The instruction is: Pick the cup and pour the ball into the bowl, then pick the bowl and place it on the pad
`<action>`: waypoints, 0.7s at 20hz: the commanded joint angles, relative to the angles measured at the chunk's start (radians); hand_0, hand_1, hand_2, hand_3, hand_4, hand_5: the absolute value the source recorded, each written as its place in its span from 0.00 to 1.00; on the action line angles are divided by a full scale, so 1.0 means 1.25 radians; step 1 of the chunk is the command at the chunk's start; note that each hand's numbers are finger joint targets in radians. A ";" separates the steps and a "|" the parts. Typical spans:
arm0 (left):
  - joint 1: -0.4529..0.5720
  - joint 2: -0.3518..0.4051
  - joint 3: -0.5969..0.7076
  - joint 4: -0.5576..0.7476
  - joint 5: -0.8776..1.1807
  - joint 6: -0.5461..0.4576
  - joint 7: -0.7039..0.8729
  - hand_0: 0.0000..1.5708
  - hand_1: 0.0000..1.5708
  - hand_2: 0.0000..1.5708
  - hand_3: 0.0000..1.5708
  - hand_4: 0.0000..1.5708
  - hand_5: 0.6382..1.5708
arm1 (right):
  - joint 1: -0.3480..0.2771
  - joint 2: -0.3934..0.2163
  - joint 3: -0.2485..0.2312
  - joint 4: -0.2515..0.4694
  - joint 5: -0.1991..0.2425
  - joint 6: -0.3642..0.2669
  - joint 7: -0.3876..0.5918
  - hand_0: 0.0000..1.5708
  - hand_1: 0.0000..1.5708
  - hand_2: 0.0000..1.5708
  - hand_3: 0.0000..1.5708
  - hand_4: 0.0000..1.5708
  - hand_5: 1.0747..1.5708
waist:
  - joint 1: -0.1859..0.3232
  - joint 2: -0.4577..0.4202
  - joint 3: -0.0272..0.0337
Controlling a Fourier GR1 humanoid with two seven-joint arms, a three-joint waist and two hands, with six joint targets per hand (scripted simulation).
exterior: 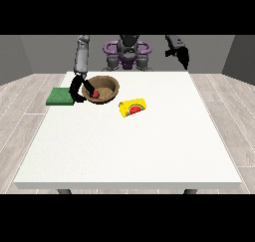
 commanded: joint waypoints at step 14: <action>0.125 0.029 0.086 0.094 0.020 0.001 -0.065 0.00 0.00 0.00 0.00 0.65 0.85 | -0.059 -0.122 0.025 -0.110 0.017 0.128 0.342 1.00 1.00 1.00 0.43 0.50 1.00 | -0.139 -0.117 0.0145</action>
